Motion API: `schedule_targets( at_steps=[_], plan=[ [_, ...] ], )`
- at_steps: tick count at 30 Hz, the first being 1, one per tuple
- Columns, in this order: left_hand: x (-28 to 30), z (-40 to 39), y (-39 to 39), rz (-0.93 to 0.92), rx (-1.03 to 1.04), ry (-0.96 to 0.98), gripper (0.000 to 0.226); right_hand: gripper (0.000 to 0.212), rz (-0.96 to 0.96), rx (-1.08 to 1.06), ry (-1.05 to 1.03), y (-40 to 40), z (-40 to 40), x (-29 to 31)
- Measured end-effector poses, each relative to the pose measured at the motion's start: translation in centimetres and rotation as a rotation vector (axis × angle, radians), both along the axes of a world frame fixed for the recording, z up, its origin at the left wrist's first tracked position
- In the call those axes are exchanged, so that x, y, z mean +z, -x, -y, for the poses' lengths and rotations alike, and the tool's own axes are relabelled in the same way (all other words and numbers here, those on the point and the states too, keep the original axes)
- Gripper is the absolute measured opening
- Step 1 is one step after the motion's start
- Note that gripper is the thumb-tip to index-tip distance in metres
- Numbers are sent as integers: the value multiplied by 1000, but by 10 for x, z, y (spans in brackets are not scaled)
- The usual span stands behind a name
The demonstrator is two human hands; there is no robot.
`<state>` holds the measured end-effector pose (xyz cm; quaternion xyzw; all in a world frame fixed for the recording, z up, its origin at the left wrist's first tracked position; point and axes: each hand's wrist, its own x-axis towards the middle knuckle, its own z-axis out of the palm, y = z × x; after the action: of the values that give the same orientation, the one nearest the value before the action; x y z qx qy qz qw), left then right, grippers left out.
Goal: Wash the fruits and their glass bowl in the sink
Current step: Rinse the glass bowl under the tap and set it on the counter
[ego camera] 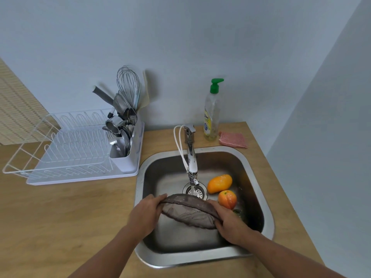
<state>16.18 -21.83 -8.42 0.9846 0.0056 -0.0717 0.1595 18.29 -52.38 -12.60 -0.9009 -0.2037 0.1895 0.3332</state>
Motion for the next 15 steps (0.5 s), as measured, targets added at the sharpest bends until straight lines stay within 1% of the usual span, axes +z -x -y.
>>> schedule_targets(
  at_steps=[3,5,7,8,11,13,15],
  plan=[
    [-9,-7,4,92,10,-9,42,68,2,12,2,-1,-5,0],
    [-10,-13,6,176,-11,5,45,69,19,15,-7,0,-9,4],
    [-5,-22,8,266,-44,67,52,72,42,3,-40,4,-16,7],
    [1,-28,9,293,-52,130,52,73,60,-10,-75,8,-21,9],
    [27,-48,12,399,-25,344,40,71,160,-43,-213,21,-49,20],
    [50,-65,12,532,45,406,35,69,203,-41,-298,25,-77,35],
    [74,-86,12,638,173,423,27,60,198,-47,-407,23,-112,57]
  ],
)
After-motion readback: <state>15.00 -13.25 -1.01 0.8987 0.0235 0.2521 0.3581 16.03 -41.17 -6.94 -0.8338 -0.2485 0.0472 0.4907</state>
